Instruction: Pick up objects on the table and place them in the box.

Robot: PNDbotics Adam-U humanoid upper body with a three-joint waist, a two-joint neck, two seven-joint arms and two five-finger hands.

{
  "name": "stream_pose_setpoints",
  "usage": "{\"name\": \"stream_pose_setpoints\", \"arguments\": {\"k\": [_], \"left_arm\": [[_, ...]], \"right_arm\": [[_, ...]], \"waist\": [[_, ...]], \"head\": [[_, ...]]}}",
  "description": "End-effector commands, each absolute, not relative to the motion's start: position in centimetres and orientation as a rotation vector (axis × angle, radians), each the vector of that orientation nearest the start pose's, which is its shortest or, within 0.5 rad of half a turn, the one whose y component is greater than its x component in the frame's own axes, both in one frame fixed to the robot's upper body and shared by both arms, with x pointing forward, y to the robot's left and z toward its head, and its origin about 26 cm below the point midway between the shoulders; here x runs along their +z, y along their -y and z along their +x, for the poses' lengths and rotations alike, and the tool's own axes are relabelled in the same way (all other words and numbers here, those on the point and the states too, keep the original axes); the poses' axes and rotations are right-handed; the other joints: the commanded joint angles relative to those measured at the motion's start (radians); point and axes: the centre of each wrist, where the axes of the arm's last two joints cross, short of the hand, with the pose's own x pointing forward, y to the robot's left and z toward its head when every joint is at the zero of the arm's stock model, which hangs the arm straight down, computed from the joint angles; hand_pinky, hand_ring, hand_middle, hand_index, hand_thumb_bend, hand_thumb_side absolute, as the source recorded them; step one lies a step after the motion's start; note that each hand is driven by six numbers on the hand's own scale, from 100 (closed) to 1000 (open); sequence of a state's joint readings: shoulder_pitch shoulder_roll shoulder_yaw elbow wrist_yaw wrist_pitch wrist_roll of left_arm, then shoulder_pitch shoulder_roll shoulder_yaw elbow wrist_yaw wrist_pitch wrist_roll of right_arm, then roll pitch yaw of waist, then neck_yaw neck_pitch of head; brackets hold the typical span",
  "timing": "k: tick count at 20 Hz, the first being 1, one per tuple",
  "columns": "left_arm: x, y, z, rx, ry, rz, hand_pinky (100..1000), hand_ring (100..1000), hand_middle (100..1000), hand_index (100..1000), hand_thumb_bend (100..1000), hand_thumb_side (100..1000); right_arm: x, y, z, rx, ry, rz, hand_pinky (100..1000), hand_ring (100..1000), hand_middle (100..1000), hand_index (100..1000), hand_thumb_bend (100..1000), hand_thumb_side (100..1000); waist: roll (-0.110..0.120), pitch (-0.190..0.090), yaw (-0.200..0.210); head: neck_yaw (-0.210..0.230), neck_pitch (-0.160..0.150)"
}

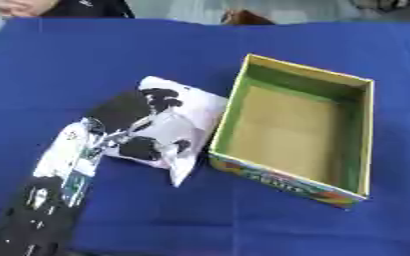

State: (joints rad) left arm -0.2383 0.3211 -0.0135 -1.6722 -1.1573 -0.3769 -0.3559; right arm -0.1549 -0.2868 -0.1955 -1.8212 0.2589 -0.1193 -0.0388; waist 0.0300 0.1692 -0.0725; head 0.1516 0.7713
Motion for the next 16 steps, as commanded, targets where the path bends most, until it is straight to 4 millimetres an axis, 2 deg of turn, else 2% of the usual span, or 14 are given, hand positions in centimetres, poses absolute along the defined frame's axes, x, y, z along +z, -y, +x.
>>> {"name": "stream_pose_setpoints", "arguments": {"k": [1,16], "left_arm": [[10.8,-28.4,33.4,-1.640,1.556,0.973,838,930,934,946,445,905],[8.7,-27.8,34.9,-1.743,1.487,0.936,861,932,915,942,457,948]], "right_arm": [[13.8,33.1,29.8,0.320,2.088,-0.628,687,643,718,887,100,874],[13.9,33.0,29.8,0.323,2.091,-0.625,687,643,719,888,100,875]], "waist": [[-0.004,-0.010,-0.001],[-0.007,-0.007,-0.004]], "head": [[-0.004,-0.001],[-0.003,-0.001]]}}
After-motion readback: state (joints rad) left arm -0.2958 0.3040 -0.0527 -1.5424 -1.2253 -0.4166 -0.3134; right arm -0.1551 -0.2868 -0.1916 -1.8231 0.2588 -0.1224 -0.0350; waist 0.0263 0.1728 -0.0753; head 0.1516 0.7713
